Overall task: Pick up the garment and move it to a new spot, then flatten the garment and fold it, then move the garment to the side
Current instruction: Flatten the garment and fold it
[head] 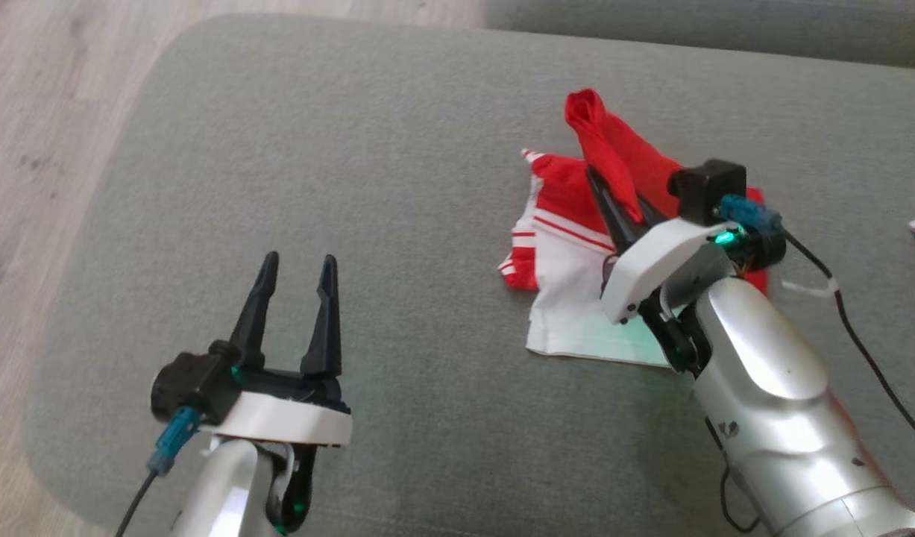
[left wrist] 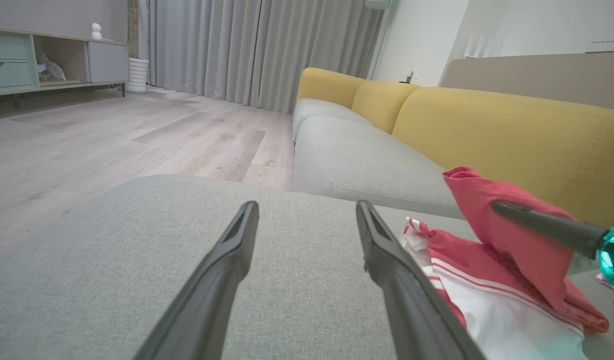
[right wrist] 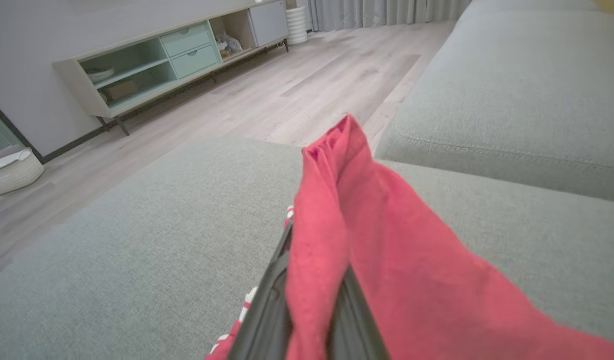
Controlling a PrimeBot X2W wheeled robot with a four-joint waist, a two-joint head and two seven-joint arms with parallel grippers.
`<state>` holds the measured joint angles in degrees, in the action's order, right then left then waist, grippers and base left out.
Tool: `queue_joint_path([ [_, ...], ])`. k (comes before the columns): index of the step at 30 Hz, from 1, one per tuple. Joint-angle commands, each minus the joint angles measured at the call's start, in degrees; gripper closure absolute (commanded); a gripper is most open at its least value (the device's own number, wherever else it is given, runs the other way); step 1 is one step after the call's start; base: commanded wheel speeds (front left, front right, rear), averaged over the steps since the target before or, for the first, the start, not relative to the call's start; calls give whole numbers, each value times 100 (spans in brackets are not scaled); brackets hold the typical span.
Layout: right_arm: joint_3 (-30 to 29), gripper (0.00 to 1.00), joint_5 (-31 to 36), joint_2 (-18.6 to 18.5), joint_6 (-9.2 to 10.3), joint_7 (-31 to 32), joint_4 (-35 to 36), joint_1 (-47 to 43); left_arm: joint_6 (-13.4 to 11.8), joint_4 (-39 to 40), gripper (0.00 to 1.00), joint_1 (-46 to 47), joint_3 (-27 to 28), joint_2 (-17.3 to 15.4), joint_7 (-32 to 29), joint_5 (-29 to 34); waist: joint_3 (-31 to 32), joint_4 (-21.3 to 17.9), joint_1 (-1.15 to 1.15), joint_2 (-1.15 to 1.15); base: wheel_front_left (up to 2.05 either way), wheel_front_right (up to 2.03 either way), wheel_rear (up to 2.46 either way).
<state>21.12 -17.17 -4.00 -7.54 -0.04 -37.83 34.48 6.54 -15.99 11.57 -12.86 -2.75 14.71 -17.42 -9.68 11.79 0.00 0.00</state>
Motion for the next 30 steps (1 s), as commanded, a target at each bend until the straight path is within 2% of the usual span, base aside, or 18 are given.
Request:
queue_joint_path([
  [1, 72, 100, -68, 112, 5, -113, 60, 184, -40, 173, 0, 281, 133, -13, 29, -45, -81, 116, 0, 0, 0, 0, 0],
  [6, 165, 100, -192, 112, 5, -322, -514, 229, -89, 156, 0, 285, 14, -13, 29, -126, -98, 246, 0, 0, 0, 0, 0],
  [7, 142, 40, -208, 112, 5, -409, -621, 246, -97, 149, 0, 281, -3, -13, 29, -135, -87, 256, 0, 0, 0, 0, 0],
  [8, 178, 0, -298, 112, 5, -457, -705, 249, -103, 138, 0, 280, -16, -13, 29, -143, -70, 265, 0, 0, 0, 0, 0],
  [13, 670, 0, -793, 112, 5, -783, -777, 347, -116, 75, 0, 262, -14, -13, 29, -83, 109, 166, 0, 0, 0, 0, 0],
  [17, 560, 0, -703, 112, 5, -1135, -985, 515, -106, 76, 0, 207, 70, -13, 29, -7, 290, -46, 0, 0, 0, 0, 0],
  [21, 176, 0, -368, 112, 5, -1361, -1168, 581, -83, 84, 0, 130, 169, -13, 29, 77, 430, -325, 0, 0, 0, 0, 0],
  [25, -415, 0, 285, 112, 5, -1469, -1117, 475, -59, 112, 0, 83, 262, -16, 29, 135, 504, -613, 0, 0, 0, 0, 0],
  [27, -788, 0, 647, 111, 5, -1487, -913, 286, -50, 109, 0, 48, 312, -22, 29, 166, 539, -746, 0, 0, 0, 0, 0],
  [30, -1279, 0, 1045, 108, 5, -1493, -182, -195, -41, 121, 0, 20, 383, -26, 29, 210, 546, -903, 0, 0, 0, 0, 0],
])
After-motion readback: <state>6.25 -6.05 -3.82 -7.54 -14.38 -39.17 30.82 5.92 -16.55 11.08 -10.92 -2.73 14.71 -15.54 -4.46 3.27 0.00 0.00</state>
